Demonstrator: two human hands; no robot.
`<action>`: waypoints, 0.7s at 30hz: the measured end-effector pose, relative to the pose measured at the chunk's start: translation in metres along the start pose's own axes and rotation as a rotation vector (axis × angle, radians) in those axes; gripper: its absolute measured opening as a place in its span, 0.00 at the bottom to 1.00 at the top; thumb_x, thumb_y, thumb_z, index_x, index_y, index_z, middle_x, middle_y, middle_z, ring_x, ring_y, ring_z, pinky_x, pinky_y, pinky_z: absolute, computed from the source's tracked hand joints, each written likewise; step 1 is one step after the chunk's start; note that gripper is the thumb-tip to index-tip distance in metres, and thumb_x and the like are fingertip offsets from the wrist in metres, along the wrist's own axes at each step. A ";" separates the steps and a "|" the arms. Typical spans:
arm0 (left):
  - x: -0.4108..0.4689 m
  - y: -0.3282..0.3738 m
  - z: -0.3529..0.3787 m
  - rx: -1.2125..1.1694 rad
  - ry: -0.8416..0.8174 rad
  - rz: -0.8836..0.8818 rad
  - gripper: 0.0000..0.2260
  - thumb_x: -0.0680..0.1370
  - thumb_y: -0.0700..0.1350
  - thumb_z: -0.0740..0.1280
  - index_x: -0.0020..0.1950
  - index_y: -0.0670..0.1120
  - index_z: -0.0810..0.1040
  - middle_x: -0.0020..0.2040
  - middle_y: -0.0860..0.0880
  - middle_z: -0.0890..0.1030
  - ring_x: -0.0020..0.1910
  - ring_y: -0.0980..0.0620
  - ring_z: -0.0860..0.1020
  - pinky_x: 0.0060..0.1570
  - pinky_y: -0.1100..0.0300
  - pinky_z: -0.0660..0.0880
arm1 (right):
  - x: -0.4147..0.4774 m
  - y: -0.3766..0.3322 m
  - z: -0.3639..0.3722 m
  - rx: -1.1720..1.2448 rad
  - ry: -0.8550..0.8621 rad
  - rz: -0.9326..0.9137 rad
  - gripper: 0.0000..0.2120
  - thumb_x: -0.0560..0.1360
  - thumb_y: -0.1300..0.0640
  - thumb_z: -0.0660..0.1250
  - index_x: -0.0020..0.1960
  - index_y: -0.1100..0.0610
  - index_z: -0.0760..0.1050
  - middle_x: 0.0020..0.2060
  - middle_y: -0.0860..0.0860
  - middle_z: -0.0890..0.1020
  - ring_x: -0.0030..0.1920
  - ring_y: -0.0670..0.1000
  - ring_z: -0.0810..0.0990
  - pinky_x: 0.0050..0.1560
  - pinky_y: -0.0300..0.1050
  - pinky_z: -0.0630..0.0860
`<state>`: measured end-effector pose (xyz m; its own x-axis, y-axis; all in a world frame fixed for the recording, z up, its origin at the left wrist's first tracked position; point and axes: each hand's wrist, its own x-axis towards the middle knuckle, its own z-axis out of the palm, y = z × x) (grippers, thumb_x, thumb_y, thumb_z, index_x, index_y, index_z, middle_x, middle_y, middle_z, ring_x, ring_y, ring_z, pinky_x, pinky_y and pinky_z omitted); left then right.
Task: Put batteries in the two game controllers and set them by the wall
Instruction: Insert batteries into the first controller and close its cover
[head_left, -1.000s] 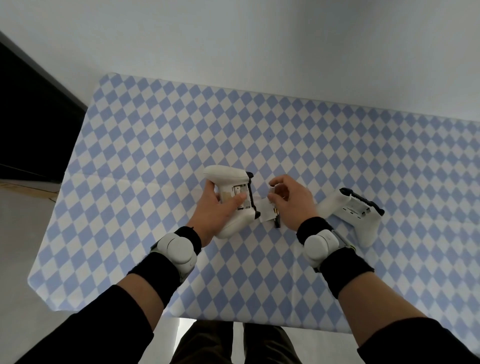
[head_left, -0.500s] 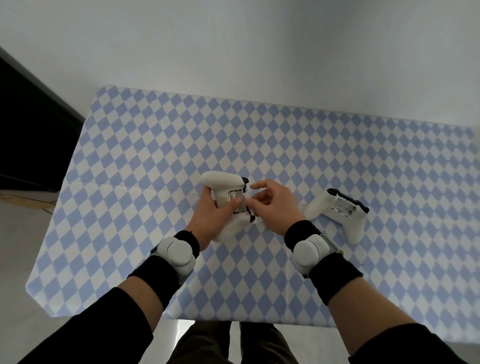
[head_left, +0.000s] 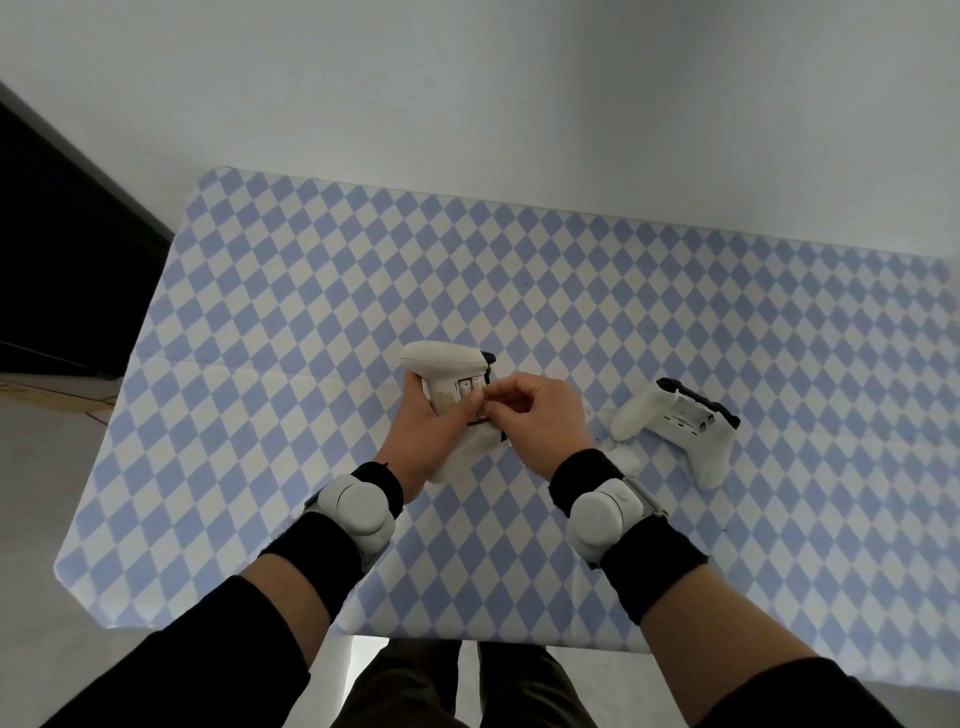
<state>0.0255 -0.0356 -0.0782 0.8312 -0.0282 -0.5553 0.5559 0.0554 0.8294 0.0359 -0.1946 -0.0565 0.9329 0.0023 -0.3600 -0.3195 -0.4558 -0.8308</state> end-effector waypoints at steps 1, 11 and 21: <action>0.000 0.000 -0.001 -0.007 -0.005 -0.001 0.25 0.79 0.48 0.76 0.70 0.55 0.68 0.60 0.45 0.86 0.55 0.47 0.88 0.51 0.47 0.86 | 0.000 0.001 0.001 0.025 0.006 0.010 0.05 0.74 0.58 0.72 0.49 0.52 0.86 0.40 0.46 0.88 0.43 0.44 0.86 0.50 0.48 0.84; 0.009 -0.002 -0.005 0.064 0.074 -0.055 0.32 0.72 0.49 0.82 0.70 0.51 0.69 0.58 0.46 0.85 0.55 0.47 0.86 0.56 0.43 0.85 | 0.009 0.026 -0.028 0.001 0.179 0.179 0.07 0.77 0.59 0.70 0.54 0.54 0.84 0.45 0.47 0.87 0.47 0.47 0.85 0.57 0.49 0.82; 0.016 -0.011 -0.009 0.093 0.117 -0.061 0.29 0.73 0.47 0.81 0.69 0.50 0.70 0.56 0.48 0.86 0.52 0.51 0.87 0.45 0.58 0.85 | 0.014 0.042 0.005 -0.584 0.002 0.041 0.14 0.77 0.50 0.69 0.58 0.58 0.79 0.54 0.54 0.80 0.55 0.55 0.78 0.56 0.47 0.74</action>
<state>0.0331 -0.0281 -0.0966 0.7924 0.0877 -0.6036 0.6080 -0.0353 0.7931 0.0346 -0.2094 -0.0983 0.9224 -0.0270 -0.3854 -0.2112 -0.8707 -0.4442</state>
